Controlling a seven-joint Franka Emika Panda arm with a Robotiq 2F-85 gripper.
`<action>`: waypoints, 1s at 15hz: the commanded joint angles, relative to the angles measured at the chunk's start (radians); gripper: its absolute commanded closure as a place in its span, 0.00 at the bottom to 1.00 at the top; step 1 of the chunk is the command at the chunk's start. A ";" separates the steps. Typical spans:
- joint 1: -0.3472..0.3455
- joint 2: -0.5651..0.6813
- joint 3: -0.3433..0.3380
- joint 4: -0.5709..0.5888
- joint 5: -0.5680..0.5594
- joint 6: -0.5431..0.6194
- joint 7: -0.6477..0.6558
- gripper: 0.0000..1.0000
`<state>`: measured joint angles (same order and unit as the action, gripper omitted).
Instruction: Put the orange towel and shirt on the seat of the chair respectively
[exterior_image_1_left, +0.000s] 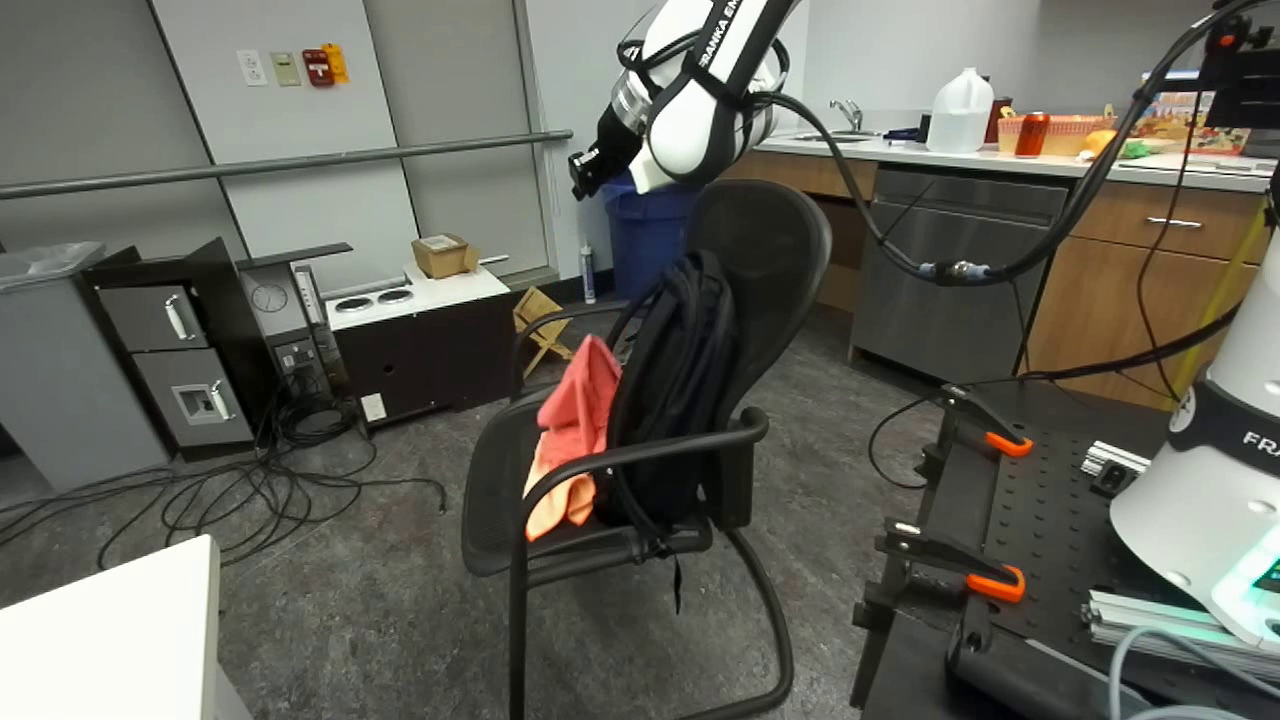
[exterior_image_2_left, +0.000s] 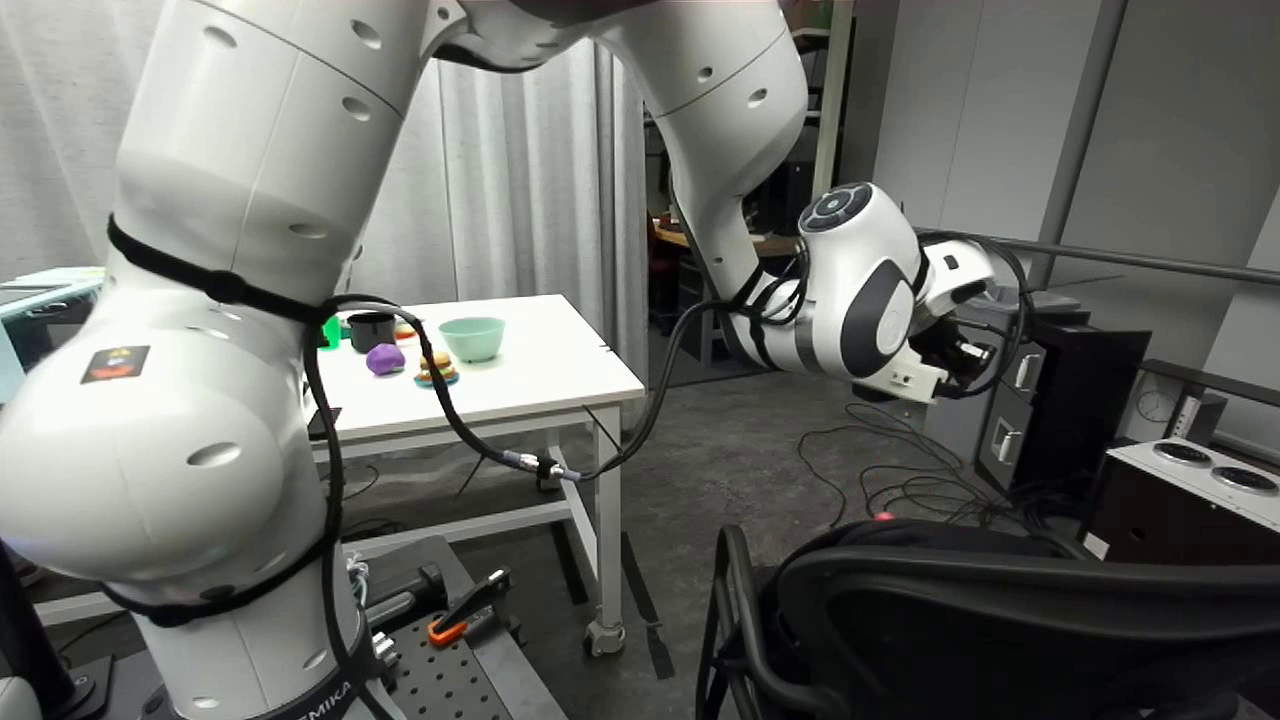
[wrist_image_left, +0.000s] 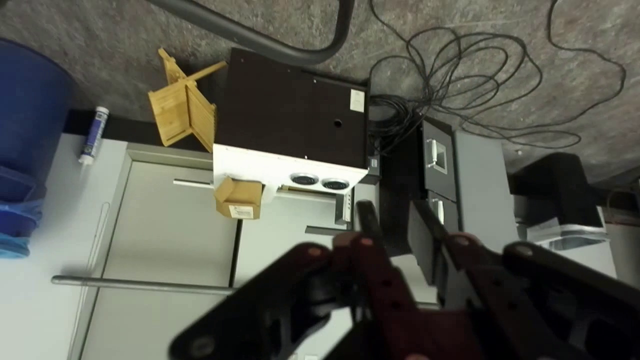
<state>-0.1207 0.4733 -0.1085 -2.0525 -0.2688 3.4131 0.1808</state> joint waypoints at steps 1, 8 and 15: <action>-0.043 -0.055 0.040 -0.025 -0.010 -0.142 0.015 0.43; -0.003 -0.164 0.018 -0.007 0.184 -0.557 -0.077 0.00; 0.014 -0.296 0.016 0.041 0.195 -0.936 -0.050 0.00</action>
<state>-0.1240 0.2367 -0.0832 -2.0247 -0.1073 2.6072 0.1396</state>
